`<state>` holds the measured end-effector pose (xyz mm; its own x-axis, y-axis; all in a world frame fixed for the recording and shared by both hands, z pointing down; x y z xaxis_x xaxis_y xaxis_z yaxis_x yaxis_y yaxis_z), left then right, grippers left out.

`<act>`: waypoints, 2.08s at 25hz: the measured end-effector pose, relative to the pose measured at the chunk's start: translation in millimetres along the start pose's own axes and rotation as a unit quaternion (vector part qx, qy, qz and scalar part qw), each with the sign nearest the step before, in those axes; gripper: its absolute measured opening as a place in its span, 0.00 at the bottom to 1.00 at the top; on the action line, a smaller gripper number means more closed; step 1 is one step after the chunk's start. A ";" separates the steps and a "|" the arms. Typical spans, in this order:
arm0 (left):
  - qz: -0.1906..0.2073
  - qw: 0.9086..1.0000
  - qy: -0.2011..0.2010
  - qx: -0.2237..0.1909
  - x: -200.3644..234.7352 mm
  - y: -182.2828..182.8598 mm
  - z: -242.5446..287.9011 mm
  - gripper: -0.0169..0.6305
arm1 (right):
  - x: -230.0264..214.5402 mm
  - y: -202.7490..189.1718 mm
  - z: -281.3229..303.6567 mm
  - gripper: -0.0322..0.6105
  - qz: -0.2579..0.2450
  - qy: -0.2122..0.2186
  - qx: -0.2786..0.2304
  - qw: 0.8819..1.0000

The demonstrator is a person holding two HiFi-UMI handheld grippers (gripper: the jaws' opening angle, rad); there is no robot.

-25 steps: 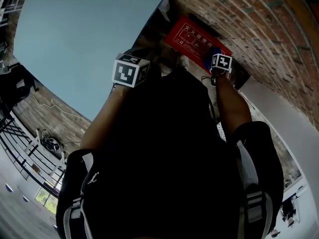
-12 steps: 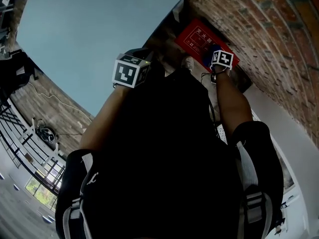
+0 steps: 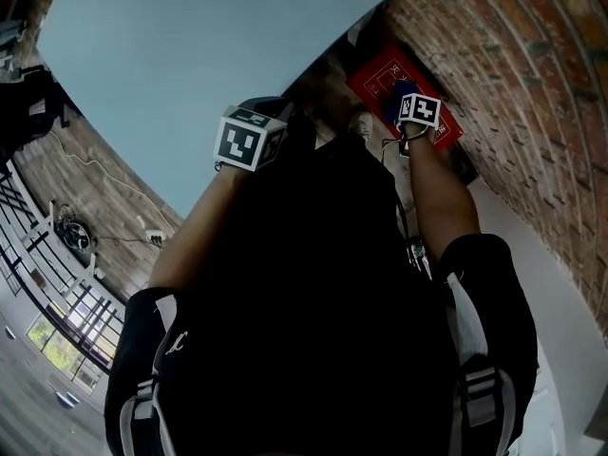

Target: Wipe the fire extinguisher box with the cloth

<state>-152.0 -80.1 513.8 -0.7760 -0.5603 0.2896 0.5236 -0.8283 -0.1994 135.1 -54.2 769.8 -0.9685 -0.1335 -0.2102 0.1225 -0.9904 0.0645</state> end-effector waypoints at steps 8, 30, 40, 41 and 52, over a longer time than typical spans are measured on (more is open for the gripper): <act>-0.018 1.000 0.006 0.003 17.2 -18.9 -7.8 0.04 | 48.9 29.6 8.5 0.18 -0.042 0.016 0.000 0.999; -0.022 1.000 0.006 0.021 65.5 -58.5 -20.2 0.04 | 120.5 66.7 20.3 0.18 -0.054 0.030 -0.055 0.997; -0.020 1.000 0.007 0.020 69.9 -50.3 -20.0 0.04 | 136.4 65.6 21.7 0.18 -0.074 0.050 -0.047 0.995; -0.019 1.000 0.007 0.020 68.4 -49.5 -19.0 0.04 | 137.2 65.2 22.0 0.18 -0.078 0.053 -0.045 0.995; -0.027 1.000 -0.002 0.015 47.9 -35.9 -10.7 0.04 | 135.9 38.8 24.5 0.18 -0.107 0.082 -0.006 0.991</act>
<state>-211.7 -77.2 524.7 -0.8021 -0.5148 0.3026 0.4917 -0.8569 -0.1546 3.0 -109.8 767.7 -0.9244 0.0768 -0.3736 -0.0784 -0.9969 -0.0110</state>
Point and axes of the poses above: the fingertips, and each gripper's own axes: z forward along the fingers, x to its left, y out of its top, the point moved 1 cm from there along -z, backward along the fingers, and after that the axes turned 12 degrees about x, right-handed, at the moved point
